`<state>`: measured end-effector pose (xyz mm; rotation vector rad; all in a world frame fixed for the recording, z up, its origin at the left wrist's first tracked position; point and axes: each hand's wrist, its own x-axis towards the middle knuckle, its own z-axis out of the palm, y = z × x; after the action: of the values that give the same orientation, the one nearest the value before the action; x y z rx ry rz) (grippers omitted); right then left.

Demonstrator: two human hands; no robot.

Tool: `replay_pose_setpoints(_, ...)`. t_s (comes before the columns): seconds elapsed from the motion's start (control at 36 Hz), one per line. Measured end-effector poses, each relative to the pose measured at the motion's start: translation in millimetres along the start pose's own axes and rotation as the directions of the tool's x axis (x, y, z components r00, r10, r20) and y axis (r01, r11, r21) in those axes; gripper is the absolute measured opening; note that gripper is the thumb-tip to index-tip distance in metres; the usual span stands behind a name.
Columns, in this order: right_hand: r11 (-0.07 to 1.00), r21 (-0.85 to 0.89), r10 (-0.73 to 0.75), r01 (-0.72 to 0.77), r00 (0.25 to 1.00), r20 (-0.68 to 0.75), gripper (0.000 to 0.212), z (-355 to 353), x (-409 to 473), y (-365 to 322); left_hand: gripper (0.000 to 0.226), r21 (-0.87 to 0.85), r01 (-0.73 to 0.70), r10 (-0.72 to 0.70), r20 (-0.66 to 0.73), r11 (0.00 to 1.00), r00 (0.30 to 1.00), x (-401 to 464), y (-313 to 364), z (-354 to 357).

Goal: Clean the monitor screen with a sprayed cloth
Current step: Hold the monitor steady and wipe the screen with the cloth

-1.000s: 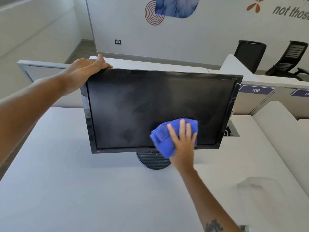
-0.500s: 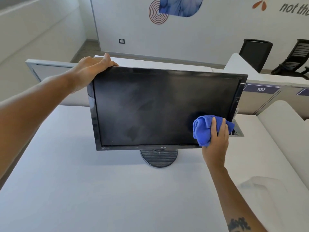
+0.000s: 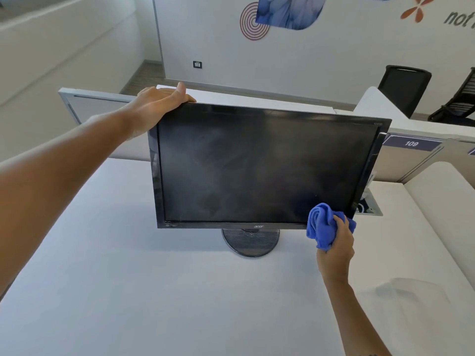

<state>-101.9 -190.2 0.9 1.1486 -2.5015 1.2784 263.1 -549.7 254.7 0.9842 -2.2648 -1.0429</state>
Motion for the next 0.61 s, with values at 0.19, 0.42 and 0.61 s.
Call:
replay_pose_setpoints(0.19,1.000,-0.002,0.025,-0.025,1.000,0.010,0.062,7,2,-18,0.071,-0.004,0.006,-0.006,-0.010,1.000,1.000,0,2,3)
replay_pose_setpoints(0.42,0.993,0.096,-0.067,0.063,0.997,0.038,0.038,41,-27,-56,0.069,0.031,-0.023,0.024,-0.010,0.999,1.000,2,-4,2)
replay_pose_setpoints(0.61,0.995,-0.021,-0.094,0.099,0.977,0.192,0.066,82,-74,-87,0.073,0.039,0.013,-0.013,-0.012,0.999,1.000,10,-12,2)
